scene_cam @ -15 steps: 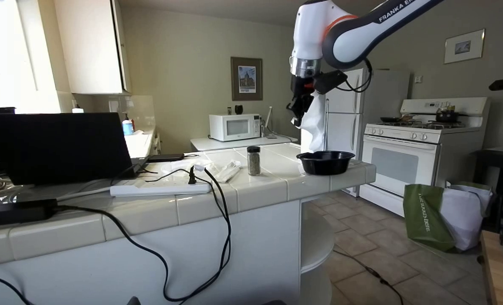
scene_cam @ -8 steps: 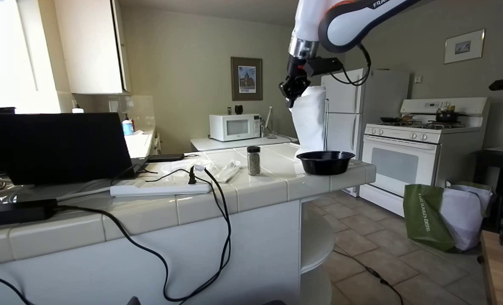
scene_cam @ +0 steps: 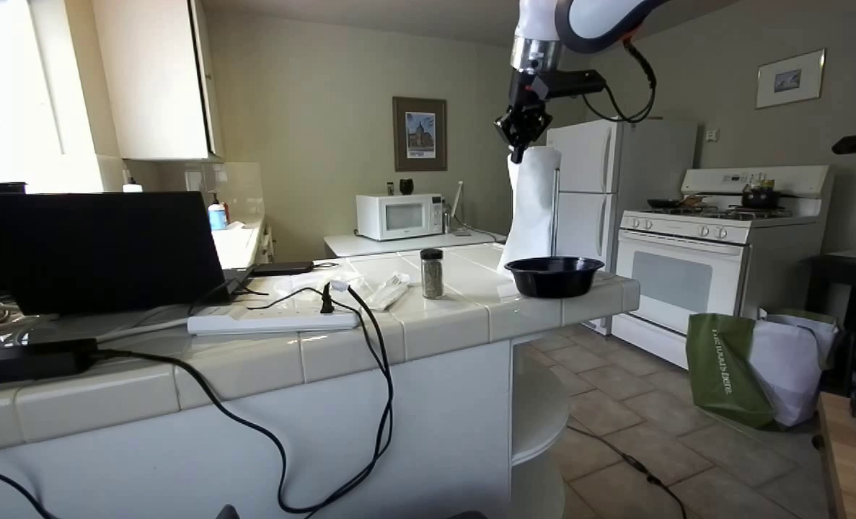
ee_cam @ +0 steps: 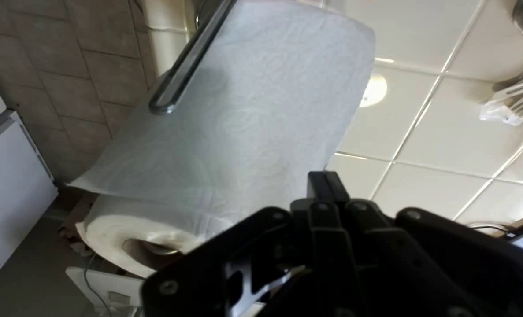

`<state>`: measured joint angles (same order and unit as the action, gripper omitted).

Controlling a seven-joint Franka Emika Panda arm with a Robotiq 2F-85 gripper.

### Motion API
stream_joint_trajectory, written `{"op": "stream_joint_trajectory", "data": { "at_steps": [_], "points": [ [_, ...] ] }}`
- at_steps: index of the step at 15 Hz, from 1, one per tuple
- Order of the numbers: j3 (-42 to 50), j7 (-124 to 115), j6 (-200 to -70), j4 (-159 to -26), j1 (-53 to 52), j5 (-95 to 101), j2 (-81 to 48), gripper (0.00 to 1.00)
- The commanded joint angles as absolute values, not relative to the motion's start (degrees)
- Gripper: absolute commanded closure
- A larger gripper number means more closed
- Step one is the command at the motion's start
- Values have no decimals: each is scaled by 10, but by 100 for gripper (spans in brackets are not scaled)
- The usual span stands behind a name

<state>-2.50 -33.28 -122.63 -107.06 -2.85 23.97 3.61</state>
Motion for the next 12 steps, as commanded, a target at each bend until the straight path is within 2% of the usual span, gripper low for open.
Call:
{"op": "stream_joint_trajectory", "data": {
  "at_steps": [1,12],
  "points": [
    [-35,-289,-1207,-1127,-29,208,94,100],
    [-84,-189,-1234,-1252,-40,205,196,100]
  ]
}}
